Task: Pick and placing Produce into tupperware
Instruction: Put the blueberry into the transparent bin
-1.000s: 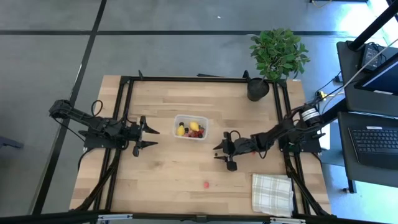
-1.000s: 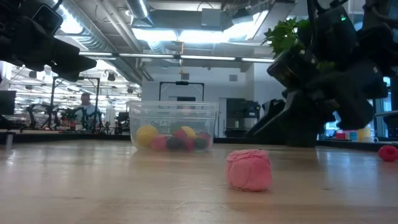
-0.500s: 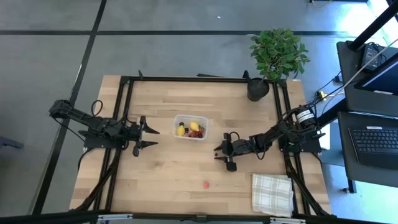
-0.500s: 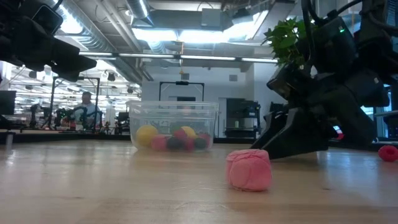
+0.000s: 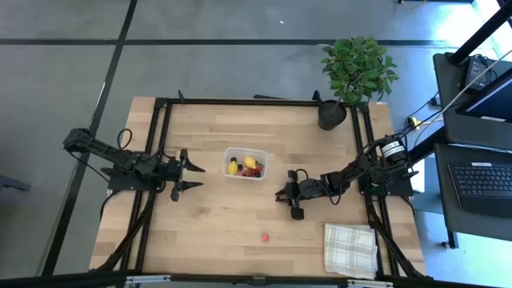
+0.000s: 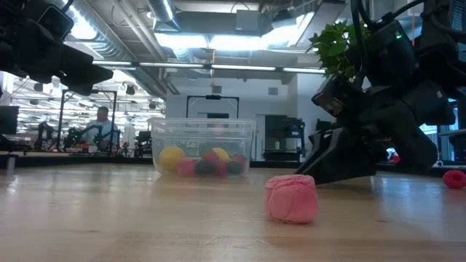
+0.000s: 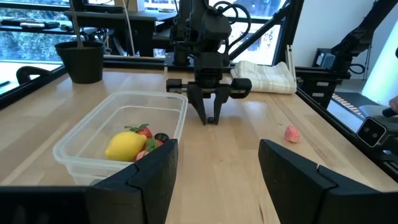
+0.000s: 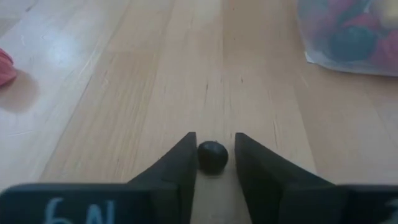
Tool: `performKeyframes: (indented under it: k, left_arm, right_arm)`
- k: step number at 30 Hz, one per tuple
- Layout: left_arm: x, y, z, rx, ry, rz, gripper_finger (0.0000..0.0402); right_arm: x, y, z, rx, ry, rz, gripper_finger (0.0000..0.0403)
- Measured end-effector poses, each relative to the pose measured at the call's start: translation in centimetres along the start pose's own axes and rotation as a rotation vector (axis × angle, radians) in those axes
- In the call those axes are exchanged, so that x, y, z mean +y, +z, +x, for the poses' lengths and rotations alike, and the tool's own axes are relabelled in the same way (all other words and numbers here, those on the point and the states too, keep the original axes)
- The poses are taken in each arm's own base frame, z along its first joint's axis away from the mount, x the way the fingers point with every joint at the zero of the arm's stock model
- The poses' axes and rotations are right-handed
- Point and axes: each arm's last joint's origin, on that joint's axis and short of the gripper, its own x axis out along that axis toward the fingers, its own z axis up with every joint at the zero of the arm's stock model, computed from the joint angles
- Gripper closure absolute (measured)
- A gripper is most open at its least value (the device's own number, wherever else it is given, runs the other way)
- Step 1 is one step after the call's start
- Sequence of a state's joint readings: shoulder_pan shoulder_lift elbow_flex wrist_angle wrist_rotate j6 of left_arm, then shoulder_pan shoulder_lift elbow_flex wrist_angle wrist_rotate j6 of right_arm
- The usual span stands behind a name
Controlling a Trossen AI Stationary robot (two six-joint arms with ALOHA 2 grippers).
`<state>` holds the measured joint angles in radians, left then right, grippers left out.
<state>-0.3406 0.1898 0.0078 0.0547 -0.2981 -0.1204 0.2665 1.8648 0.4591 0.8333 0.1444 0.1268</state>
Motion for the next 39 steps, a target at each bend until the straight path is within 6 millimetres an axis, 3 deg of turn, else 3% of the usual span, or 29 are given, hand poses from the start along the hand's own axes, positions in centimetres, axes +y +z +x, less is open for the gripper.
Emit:
performKeyframes:
  k: [8, 21, 39]
  left_arm:
    - [0.0, 0.0, 0.0, 0.000, 0.000, 0.000, 0.0184]
    - [0.0, 0.0, 0.0, 0.000, 0.000, 0.000, 0.0184]
    - [0.0, 0.0, 0.0, 0.000, 0.000, -0.002, 0.0184]
  right_arm:
    - [0.0, 0.0, 0.0, 0.001, 0.002, 0.000, 0.0328]
    - [0.0, 0.4, -0.1, -0.033, 0.015, 0.008, 0.0330]
    - [-2.3, 8.4, -4.4, -0.325, -0.070, -0.093, 0.0330]
